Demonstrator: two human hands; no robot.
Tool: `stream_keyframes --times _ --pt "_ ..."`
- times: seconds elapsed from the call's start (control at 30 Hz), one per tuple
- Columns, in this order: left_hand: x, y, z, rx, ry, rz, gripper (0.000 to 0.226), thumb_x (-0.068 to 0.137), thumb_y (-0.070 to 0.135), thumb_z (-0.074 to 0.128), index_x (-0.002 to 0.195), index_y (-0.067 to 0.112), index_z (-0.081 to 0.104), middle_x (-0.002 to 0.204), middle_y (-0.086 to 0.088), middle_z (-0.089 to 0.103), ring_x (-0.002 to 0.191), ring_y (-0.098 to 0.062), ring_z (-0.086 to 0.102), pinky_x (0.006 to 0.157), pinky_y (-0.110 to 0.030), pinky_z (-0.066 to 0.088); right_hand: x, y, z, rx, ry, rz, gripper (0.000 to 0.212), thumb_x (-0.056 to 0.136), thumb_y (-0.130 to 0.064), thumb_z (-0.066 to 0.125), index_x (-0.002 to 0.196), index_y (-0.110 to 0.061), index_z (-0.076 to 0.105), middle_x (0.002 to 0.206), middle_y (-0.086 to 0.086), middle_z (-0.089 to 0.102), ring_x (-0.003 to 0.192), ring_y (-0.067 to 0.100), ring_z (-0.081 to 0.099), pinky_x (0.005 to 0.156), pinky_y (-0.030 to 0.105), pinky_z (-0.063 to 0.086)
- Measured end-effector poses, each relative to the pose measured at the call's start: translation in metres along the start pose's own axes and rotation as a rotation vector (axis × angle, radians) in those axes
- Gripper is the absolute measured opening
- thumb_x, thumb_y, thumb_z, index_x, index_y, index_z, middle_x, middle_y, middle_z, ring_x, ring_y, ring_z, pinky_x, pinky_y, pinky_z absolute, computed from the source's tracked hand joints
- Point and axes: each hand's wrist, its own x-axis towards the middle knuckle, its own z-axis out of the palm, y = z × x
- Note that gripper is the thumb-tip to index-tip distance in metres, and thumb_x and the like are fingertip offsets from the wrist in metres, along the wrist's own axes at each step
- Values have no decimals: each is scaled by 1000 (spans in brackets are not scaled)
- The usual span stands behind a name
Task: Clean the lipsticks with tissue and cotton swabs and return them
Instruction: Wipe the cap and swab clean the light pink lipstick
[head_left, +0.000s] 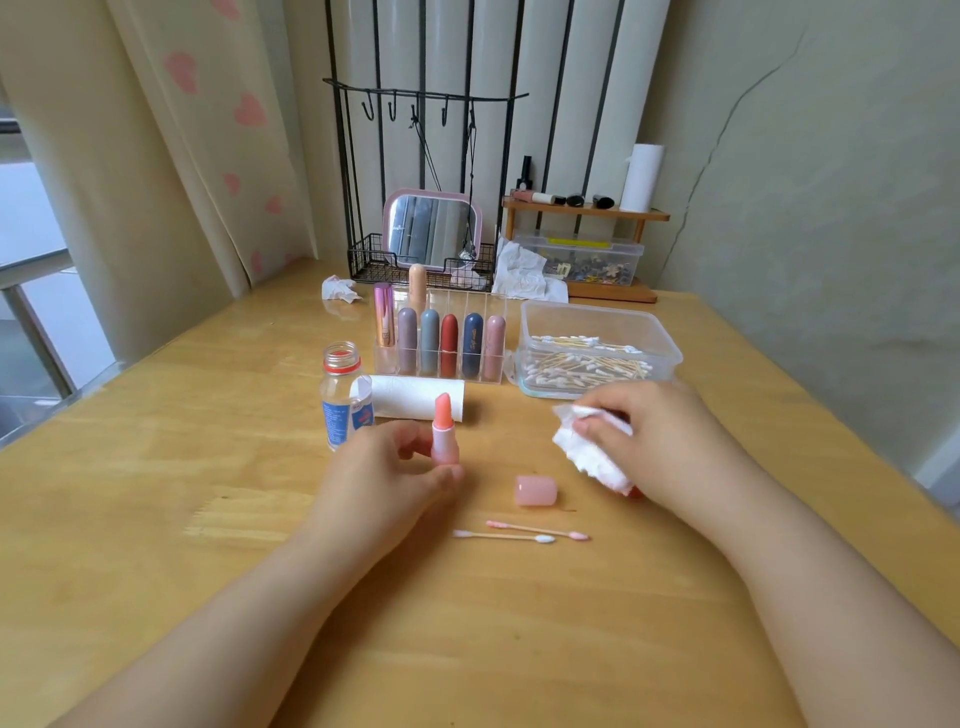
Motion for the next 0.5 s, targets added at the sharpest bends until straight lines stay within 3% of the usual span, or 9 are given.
stream_keyframes --times 0.07,0.17,0.27,0.37,0.5 --pt "3 -4 2 70 10 12 13 75 24 77 79 25 65 85 9 61 79 -1 52 61 -6 34 -1 -5 5 -61 -162 -4 15 89 -29 61 102 -32 69 98 -8 68 93 13 60 72 20 45" --pt "6 -8 5 128 -11 -19 20 73 28 78 87 17 69 84 4 62 80 -13 52 59 -15 34 -4 -14 20 -222 -304 -12 32 87 -40 62 118 -35 62 120 -10 58 112 11 51 81 22 40" --pt "5 -8 5 135 -17 -29 22 73 30 78 88 16 69 82 4 60 80 -16 53 63 -25 36 -7 -20 28 -280 -304 -34 23 88 -40 61 110 -35 64 114 -6 59 104 14 54 76 27 43" --pt "5 -9 5 158 -19 -33 29 72 33 78 94 17 67 85 7 56 84 -15 52 67 -26 35 -8 -19 27 -281 -311 -52 22 88 -39 61 109 -34 64 107 -5 59 100 15 54 75 27 44" --pt "6 -10 4 107 7 -40 51 69 31 80 111 20 54 101 5 49 99 -18 48 83 -29 40 -7 -15 18 -80 -292 -37 14 88 -41 60 100 -36 62 102 -8 62 94 12 58 82 30 49"
